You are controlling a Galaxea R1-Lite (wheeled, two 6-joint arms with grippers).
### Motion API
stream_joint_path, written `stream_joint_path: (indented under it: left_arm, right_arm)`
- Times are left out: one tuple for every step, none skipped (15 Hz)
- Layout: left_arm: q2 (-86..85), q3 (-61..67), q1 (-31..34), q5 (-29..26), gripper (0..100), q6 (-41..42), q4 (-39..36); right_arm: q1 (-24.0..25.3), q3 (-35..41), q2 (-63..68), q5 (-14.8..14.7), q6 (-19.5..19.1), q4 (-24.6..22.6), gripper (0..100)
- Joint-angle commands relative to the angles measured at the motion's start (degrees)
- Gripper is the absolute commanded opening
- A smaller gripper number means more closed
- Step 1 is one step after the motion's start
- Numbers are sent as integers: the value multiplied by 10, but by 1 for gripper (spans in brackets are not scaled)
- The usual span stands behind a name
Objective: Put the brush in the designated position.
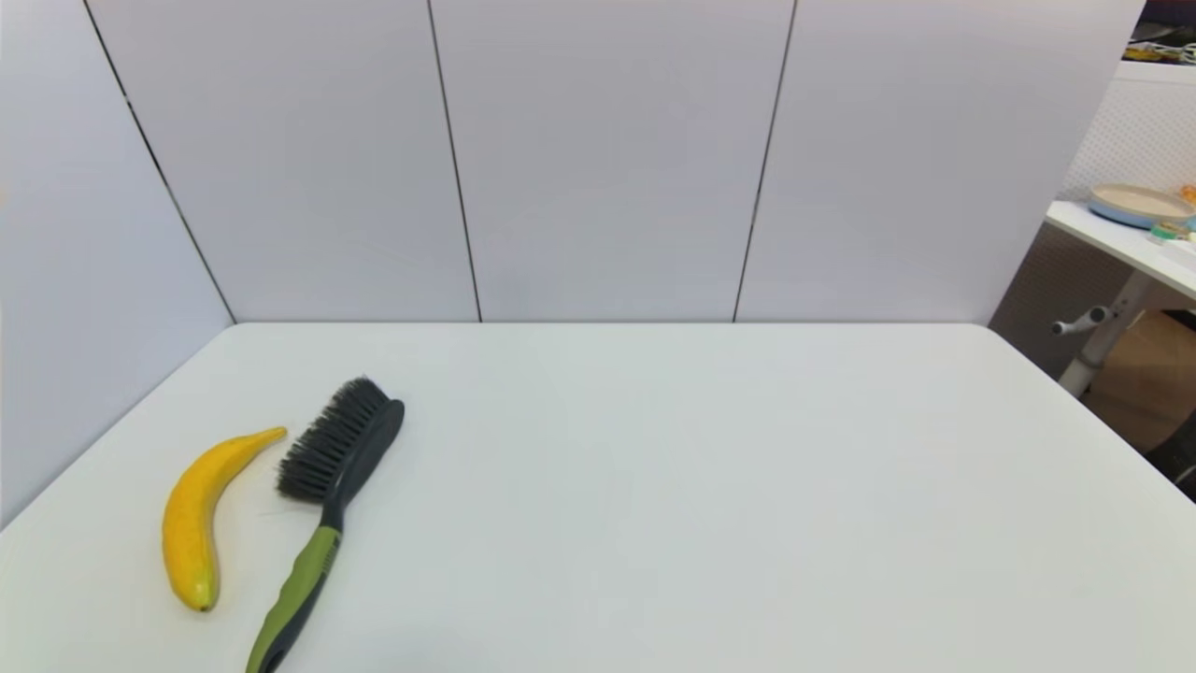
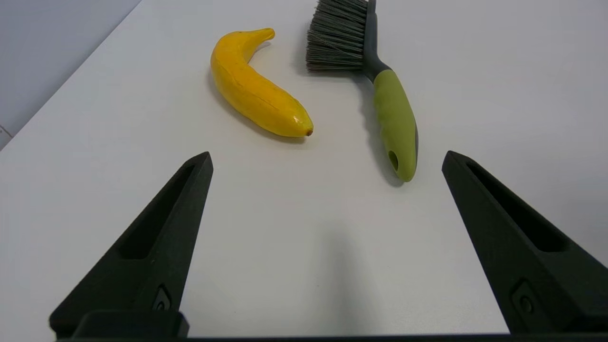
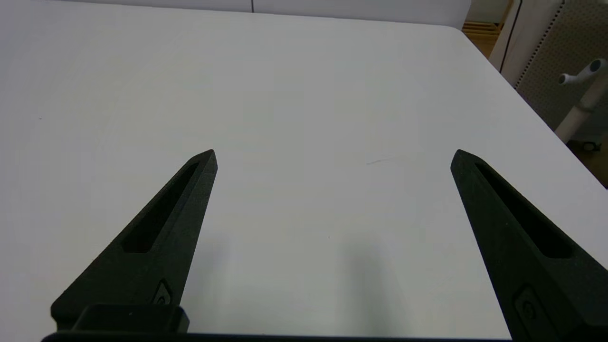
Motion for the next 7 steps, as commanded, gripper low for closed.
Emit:
stream_joint_path:
  left_arm:
    - [1, 0, 0, 0, 100, 0, 1]
    - [1, 0, 0, 0, 100, 0, 1]
    - [1, 0, 0, 0, 100, 1, 1]
    - [1, 0, 0, 0, 100, 1, 1]
    - [1, 0, 0, 0, 100, 0, 1]
    - [1, 0, 0, 1, 100, 0, 1]
    - [1, 0, 0, 0, 100, 1, 1]
  right_arm:
    - [0, 1, 0, 0, -1, 0, 100]
    - [0, 1, 0, 0, 2, 0, 100]
    - [0, 1, 0, -1, 3, 0, 100]
    - [1, 1, 0, -1, 4, 0, 100]
    - [0, 1, 0, -3, 5, 1, 100]
    - [0, 1, 0, -2, 6, 2, 100]
    - [1, 1, 0, -2, 6, 2, 100]
